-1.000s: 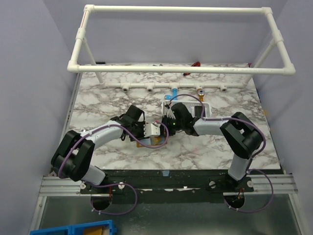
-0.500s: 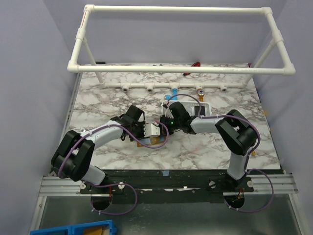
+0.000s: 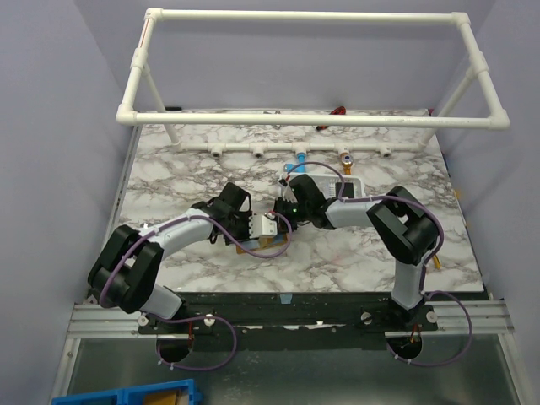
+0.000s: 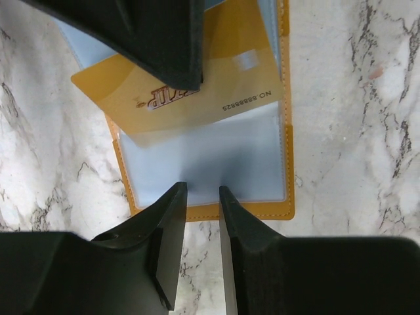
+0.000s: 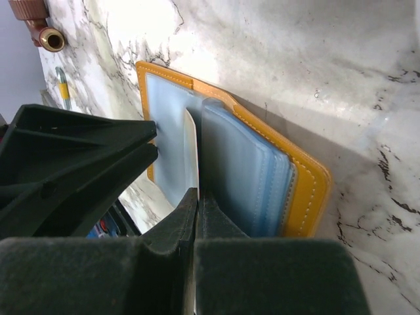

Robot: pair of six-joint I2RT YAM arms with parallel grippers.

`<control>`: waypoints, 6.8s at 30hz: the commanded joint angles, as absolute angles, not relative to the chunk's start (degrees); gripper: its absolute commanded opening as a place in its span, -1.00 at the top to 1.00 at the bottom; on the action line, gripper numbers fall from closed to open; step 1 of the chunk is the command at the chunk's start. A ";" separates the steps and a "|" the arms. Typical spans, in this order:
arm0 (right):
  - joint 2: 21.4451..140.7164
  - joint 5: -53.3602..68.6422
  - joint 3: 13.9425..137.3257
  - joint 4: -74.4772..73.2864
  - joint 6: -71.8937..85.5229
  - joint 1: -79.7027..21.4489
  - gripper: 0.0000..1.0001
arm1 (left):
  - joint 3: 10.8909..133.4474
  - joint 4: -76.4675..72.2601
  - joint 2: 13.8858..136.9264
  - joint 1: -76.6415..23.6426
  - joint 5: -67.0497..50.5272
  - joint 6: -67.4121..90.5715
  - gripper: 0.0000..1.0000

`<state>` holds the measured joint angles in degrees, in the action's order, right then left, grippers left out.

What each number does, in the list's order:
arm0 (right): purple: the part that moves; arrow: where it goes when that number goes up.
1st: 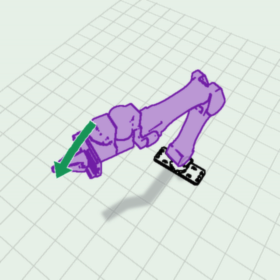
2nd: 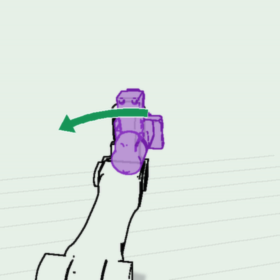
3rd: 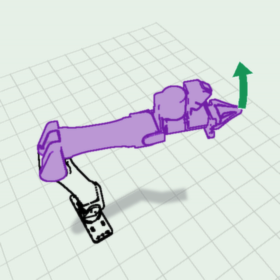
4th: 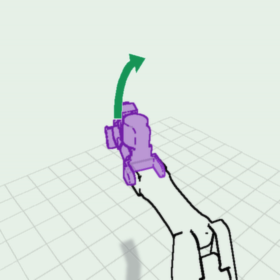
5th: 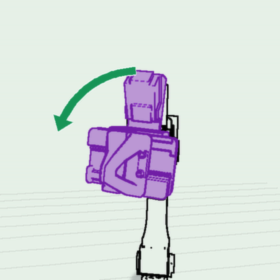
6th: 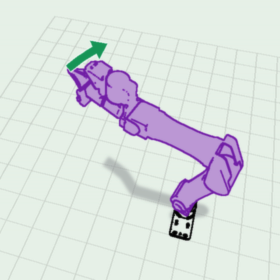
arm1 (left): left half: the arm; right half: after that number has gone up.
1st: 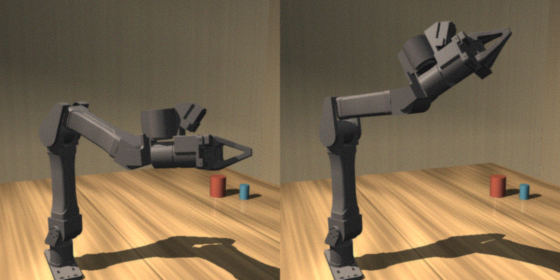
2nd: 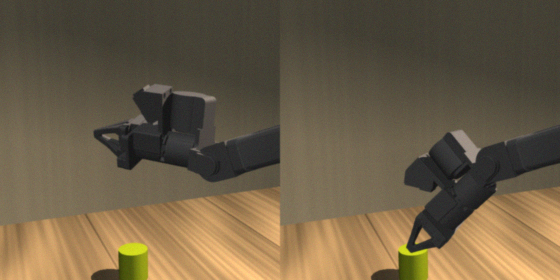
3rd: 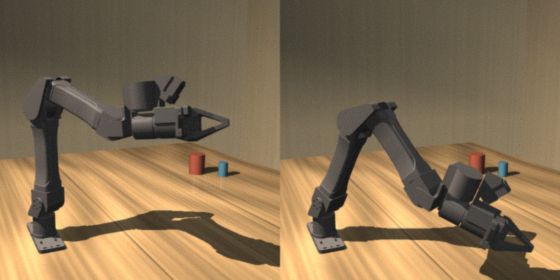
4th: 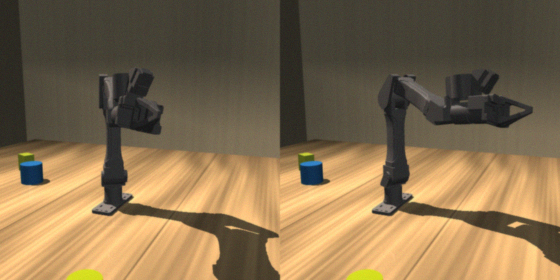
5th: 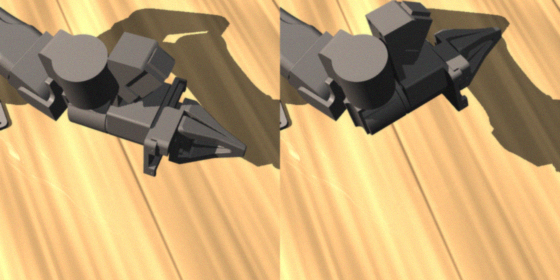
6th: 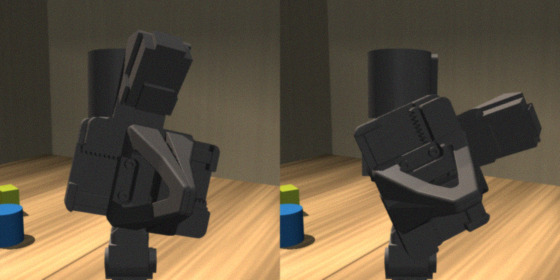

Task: Put the credit cards into the card holder
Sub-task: Insert the credit card into the card holder.

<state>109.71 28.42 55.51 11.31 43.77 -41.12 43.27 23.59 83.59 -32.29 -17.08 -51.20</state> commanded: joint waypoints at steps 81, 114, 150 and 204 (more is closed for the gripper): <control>106.78 23.65 51.12 5.71 39.25 -39.28 0.60 | 43.15 28.92 86.32 -43.15 -4.76 -65.15 0.55; 110.03 23.83 48.98 17.73 49.25 -39.73 0.99 | 44.45 30.28 87.58 -42.99 -6.48 -64.74 0.67; 103.90 9.15 49.95 1.80 45.02 -44.38 0.12 | 41.38 28.91 84.68 -42.01 -6.90 -62.21 0.77; 107.59 9.25 58.75 1.79 40.45 -44.21 0.99 | 46.68 27.52 82.37 -35.74 -8.80 -58.62 0.74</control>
<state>105.34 10.28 57.41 3.49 42.13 -44.14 44.86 29.63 81.54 -36.16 -7.99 -60.90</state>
